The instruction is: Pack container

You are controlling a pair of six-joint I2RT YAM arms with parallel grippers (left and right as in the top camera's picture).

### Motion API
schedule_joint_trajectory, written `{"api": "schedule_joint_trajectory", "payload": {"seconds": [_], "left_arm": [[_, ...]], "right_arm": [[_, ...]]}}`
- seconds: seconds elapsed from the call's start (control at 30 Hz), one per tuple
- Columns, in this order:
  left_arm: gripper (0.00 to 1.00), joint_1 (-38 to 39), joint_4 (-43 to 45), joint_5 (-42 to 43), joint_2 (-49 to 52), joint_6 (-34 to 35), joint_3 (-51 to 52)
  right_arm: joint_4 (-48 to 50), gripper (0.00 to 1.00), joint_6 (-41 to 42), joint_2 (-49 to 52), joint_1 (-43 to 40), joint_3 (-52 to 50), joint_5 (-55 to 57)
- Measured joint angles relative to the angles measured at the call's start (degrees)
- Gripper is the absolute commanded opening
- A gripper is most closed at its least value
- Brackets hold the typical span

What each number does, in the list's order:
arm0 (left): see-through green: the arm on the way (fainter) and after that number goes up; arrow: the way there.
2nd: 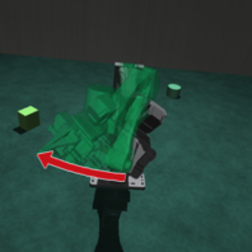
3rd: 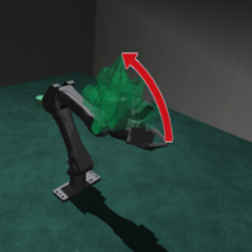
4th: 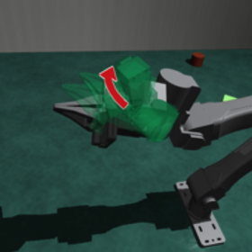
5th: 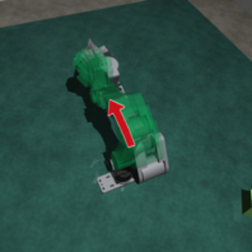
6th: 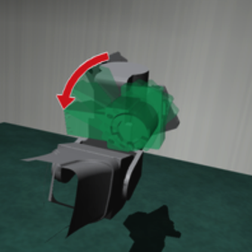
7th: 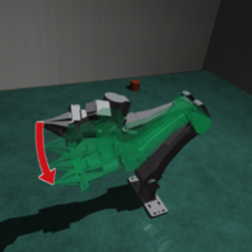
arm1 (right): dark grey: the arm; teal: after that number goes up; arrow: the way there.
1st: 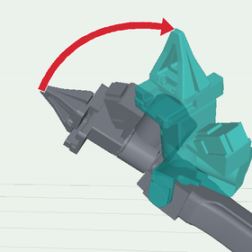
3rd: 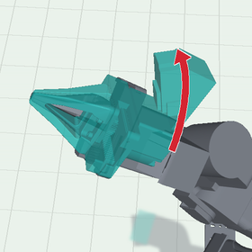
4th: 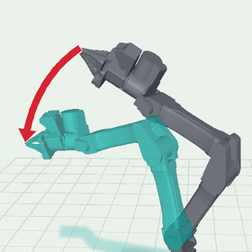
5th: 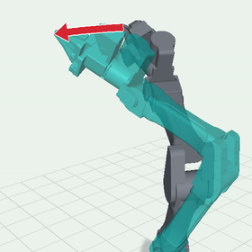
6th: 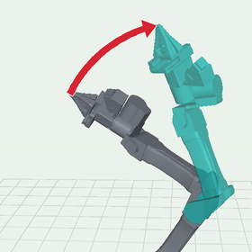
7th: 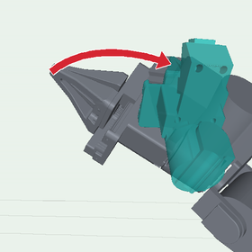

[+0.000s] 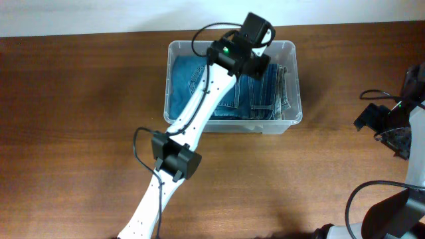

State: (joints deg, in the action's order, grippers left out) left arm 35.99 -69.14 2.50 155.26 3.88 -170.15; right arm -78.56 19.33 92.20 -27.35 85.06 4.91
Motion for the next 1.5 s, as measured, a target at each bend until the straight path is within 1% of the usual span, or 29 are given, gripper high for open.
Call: {"api": "schedule_joint_trajectory", "payload": {"seconds": [0.2,0.57,0.6,0.63,0.7,0.73,0.8,0.93,1.03,1.13,1.33,1.5], "left_arm": [[0.01,0.11,1.16,1.38,4.79,0.00,0.44],[0.02,0.09,0.57,1.64,4.92,0.00,-1.33],[0.08,0.09,0.00,1.60,4.66,0.00,-1.77],[0.20,0.09,-0.79,1.55,4.33,-0.11,-2.23],[0.53,0.09,-3.10,0.52,2.91,-0.57,-2.91],[0.63,0.09,-4.55,-0.42,1.79,-0.39,-3.21],[0.65,0.02,-7.30,-3.32,-1.16,-0.35,-3.76],[0.73,-0.92,-11.80,-11.23,-9.75,-0.44,-4.42],[0.76,-2.62,-15.06,-16.59,-16.55,-0.44,-5.22],[0.81,-5.07,-18.71,-20.13,-22.62,-0.44,-5.88],[0.84,-12.41,-26.77,-22.62,-31.52,-0.44,-6.16],[0.85,-19.06,-27.39,-19.71,-36.44,-0.44,-6.16]], "right_arm": [[0.00,0.98,0.00,0.00,0.02,0.00,0.00],[0.00,0.98,0.02,0.00,0.02,0.00,0.00],[0.00,0.99,-0.02,0.00,0.00,0.00,0.00],[0.00,0.98,0.00,0.00,0.00,0.00,0.00],[0.00,0.99,0.02,0.00,0.00,0.00,0.00],[0.00,0.98,0.04,0.00,0.00,0.00,0.00],[0.00,0.98,0.02,0.00,0.00,0.00,0.00],[0.00,0.98,0.00,0.00,0.00,0.00,0.00],[0.02,0.98,-0.02,0.00,0.00,0.00,0.00],[-0.02,0.99,0.00,0.00,0.00,0.00,0.00],[0.00,0.98,-0.02,0.00,0.00,0.00,0.00],[-0.02,0.99,0.02,0.00,0.00,0.00,0.00]]}}
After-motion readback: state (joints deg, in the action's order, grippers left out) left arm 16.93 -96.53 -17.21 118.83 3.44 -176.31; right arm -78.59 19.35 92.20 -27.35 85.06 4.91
